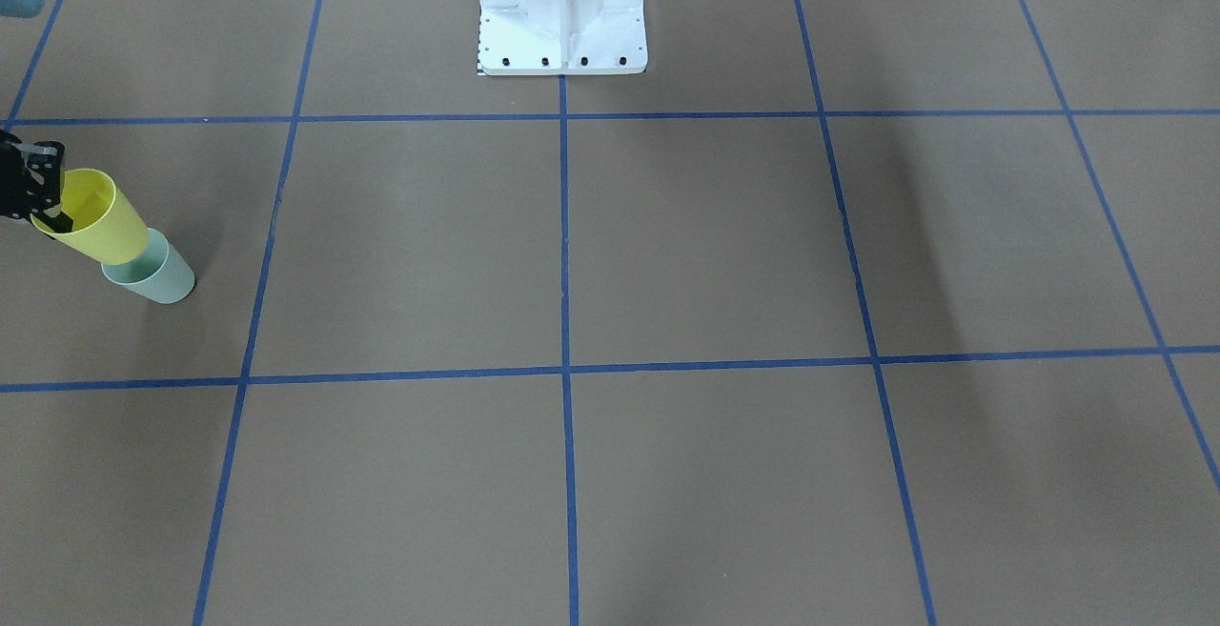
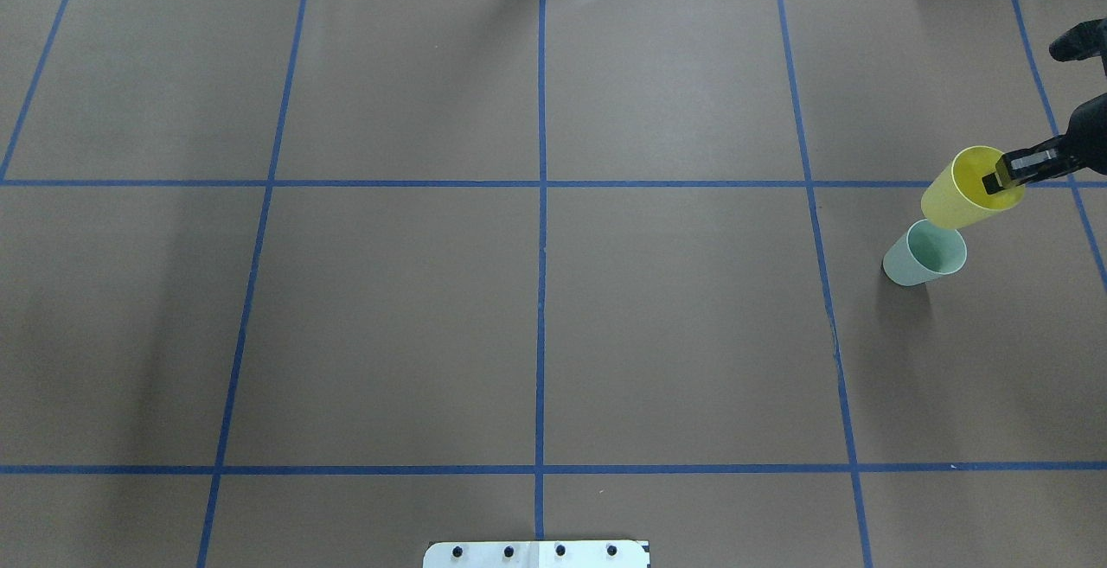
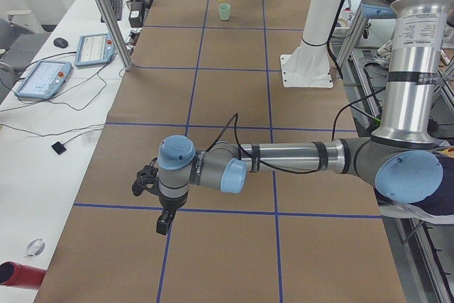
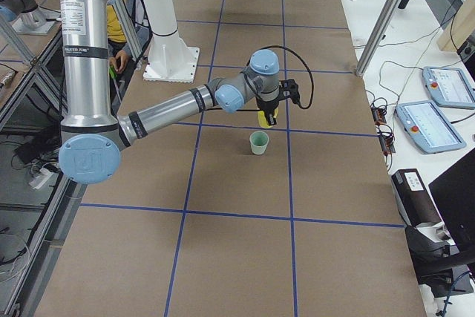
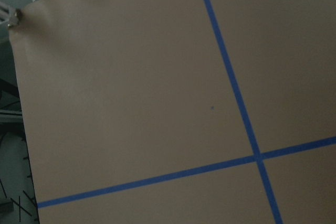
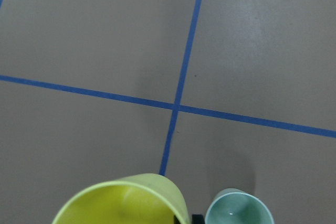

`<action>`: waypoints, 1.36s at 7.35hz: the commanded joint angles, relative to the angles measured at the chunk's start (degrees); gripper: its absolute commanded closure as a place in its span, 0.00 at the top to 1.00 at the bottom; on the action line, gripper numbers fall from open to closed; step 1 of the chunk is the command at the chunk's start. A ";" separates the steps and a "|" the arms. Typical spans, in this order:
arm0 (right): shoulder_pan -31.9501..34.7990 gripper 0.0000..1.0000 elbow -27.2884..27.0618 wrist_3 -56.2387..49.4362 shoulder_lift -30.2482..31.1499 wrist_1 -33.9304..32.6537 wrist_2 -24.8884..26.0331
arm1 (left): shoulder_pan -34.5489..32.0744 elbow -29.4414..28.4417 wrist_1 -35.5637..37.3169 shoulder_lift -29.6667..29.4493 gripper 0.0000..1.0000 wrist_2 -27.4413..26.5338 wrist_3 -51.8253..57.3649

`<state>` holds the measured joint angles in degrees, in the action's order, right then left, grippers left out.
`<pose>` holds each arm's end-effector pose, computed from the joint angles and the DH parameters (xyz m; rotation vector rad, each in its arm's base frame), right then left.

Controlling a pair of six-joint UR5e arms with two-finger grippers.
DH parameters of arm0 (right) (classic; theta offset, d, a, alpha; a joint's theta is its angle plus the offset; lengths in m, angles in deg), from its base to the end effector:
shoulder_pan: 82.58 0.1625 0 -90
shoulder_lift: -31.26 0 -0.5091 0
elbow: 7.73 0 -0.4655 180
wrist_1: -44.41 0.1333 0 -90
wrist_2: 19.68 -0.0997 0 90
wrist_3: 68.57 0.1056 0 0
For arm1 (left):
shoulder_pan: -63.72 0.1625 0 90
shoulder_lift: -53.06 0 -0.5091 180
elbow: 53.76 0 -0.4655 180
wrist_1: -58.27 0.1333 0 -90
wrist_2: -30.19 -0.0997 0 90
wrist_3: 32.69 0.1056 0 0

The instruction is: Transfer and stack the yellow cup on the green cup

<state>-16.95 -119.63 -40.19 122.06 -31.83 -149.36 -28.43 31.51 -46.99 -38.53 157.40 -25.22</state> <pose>-0.1692 -0.5331 0.5137 0.2247 -0.8593 -0.1453 -0.0917 -0.5910 0.7582 0.2578 0.6281 0.1579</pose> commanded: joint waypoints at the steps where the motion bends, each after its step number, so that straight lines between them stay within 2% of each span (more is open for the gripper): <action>1: -0.06 0.00 0.63 2.54 1.66 0.48 0.13 | -0.05 0.51 -0.65 1.59 1.00 2.69 0.00; 4: -1.73 0.00 1.94 3.88 0.78 0.65 0.57 | 0.04 1.48 -0.74 1.77 1.00 2.78 0.09; 7: -3.67 0.00 2.03 3.79 2.53 1.09 0.74 | 0.04 1.57 -0.74 1.77 1.00 2.87 0.09; 9: -3.76 0.00 4.48 4.75 4.38 8.79 1.36 | 0.04 1.48 -0.83 1.77 1.00 4.36 0.09; 10: -3.93 0.00 5.19 5.98 4.30 9.52 1.45 | 0.04 1.48 -0.83 1.77 1.00 4.36 0.09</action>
<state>-20.72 -115.60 -35.46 126.10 -24.59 -148.06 -28.39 33.00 -47.78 -36.77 161.56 -25.13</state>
